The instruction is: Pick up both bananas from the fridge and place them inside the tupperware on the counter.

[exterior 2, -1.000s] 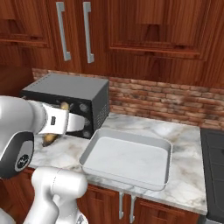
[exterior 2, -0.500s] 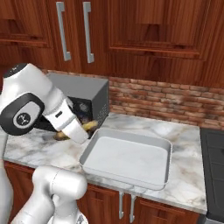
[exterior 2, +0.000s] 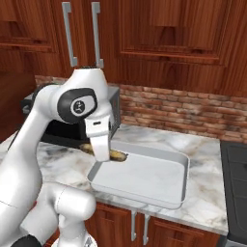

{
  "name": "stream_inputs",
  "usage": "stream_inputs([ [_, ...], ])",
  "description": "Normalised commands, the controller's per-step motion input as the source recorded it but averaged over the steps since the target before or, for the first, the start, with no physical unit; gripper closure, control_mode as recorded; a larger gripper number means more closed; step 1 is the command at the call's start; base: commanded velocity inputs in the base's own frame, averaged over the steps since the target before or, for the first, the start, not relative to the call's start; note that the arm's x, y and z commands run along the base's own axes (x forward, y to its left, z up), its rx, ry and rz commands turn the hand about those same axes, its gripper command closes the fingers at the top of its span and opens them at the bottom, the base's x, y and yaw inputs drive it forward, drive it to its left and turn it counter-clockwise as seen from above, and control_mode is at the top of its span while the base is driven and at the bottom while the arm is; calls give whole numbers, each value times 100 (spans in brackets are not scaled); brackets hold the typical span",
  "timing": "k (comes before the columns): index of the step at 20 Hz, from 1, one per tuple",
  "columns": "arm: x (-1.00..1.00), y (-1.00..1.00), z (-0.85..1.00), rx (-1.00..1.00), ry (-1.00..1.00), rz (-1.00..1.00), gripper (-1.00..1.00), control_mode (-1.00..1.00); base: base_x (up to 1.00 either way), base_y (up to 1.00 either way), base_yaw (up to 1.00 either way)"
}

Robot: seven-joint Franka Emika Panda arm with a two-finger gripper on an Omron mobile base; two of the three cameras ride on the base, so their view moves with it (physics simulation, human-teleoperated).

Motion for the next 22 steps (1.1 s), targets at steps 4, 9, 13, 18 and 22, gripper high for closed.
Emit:
stream_inputs([
  [4, 18, -24, -65, 2, -7, 0, 100, -100, 0, 0, 0],
  [9, 34, -4, -62, 0, -26, 0, 100, -100, 0, 0, 0],
  [13, 53, 0, -44, 0, -6, -1, 100, -100, 0, 0, 0],
  [18, 57, -3, -38, 0, 0, 0, 100, -100, 0, 0, 0],
  [22, 62, -10, -40, 0, 0, 0, 100, -100, 0, 0, 0],
])
